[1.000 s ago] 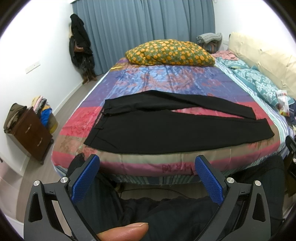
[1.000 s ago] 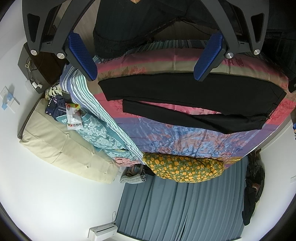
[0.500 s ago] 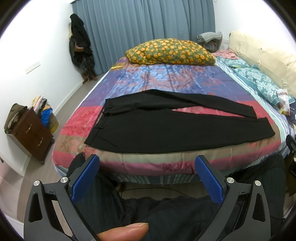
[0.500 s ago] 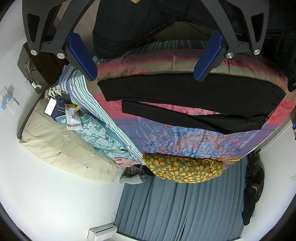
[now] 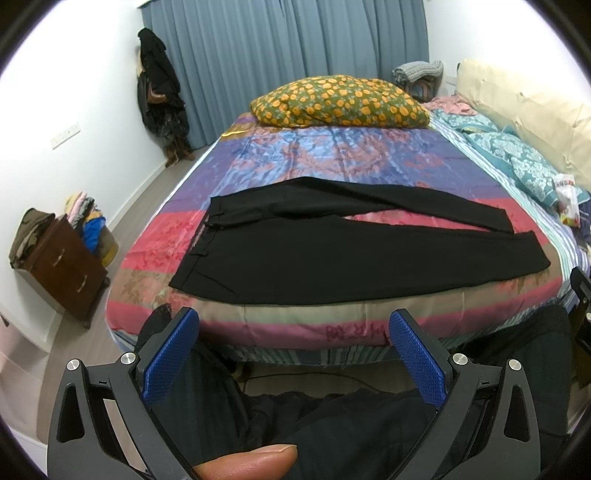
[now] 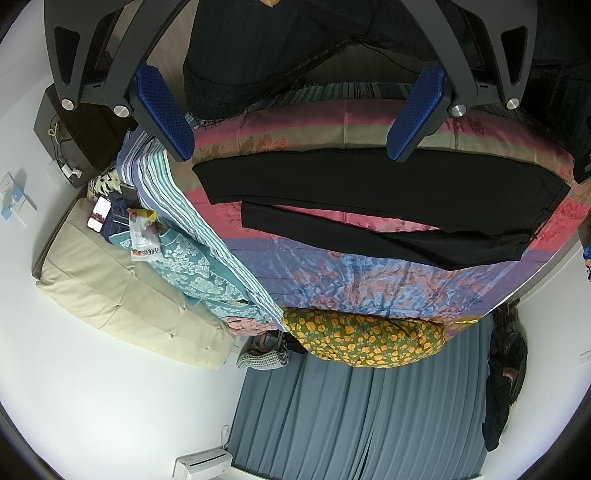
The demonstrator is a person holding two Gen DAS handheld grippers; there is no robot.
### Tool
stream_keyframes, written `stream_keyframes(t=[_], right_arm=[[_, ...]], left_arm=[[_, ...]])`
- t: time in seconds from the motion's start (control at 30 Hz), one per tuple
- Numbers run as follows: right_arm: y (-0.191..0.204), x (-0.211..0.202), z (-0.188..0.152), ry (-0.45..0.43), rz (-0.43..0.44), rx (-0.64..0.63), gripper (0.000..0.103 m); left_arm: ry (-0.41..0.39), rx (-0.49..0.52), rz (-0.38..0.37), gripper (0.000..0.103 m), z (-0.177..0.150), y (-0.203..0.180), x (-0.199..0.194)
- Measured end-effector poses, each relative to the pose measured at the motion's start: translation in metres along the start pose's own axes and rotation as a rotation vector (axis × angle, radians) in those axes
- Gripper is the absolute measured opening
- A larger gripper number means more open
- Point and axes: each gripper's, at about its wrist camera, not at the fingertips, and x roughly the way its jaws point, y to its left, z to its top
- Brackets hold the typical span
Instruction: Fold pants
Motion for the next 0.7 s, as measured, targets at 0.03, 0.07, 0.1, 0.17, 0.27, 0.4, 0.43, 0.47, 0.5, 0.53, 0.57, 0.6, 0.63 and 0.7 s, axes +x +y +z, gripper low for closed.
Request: stream_keyframes(t=[0.03,0.07,0.1,0.17,0.27,0.4,0.43,0.47,0.5,0.53,0.57,0.6,0.63,0.7], right_arm=[[0.000,0.000,0.000,0.000,0.000,0.000,0.103],[0.000,0.000,0.000,-0.001,0.000,0.000,0.103],[0.000,0.000,0.000,-0.001,0.000,0.000,0.103],[0.001,0.002,0.000,0.001,-0.002,-0.001,0.103],[0.002,0.001,-0.001,-0.003,0.001,-0.003,0.103],[0.002,-0.001,-0.001,-0.016,-0.003,-0.008,0.103],[0.001,-0.001,-0.002,-0.015,-0.004,-0.007,0.103],[0.001,0.000,-0.001,-0.014,-0.004,-0.007,0.103],[0.000,0.000,-0.001,-0.012,-0.006,-0.006,0.103],[0.000,0.001,-0.002,-0.008,-0.007,-0.004,0.103],[-0.001,0.002,-0.001,-0.006,-0.008,-0.003,0.103],[-0.002,0.003,-0.001,-0.003,-0.009,-0.002,0.103],[-0.002,0.003,-0.002,-0.002,-0.009,-0.001,0.103],[-0.002,0.004,-0.002,0.001,-0.010,-0.004,0.103]], left_arm=[[0.000,-0.001,0.000,0.103,0.001,-0.001,0.000],[0.001,-0.001,0.000,0.103,0.001,-0.001,0.000],[0.000,-0.001,0.001,0.103,0.000,0.000,0.000],[-0.001,-0.002,0.000,0.103,0.002,-0.001,0.000],[-0.008,-0.016,-0.007,0.103,-0.002,0.007,-0.001],[-0.020,-0.030,-0.005,0.103,-0.002,0.014,-0.004],[-0.022,-0.028,-0.004,0.103,-0.002,0.013,-0.005],[-0.024,-0.023,-0.005,0.103,-0.003,0.014,-0.006],[-0.024,-0.017,-0.006,0.103,-0.001,0.012,-0.006],[-0.025,-0.012,-0.007,0.103,-0.001,0.010,-0.007],[-0.026,-0.007,-0.007,0.103,-0.001,0.010,-0.008],[-0.028,-0.003,-0.009,0.103,-0.002,0.010,-0.009],[-0.028,-0.001,-0.009,0.103,-0.001,0.008,-0.010],[-0.029,-0.001,-0.011,0.103,-0.001,0.009,-0.011]])
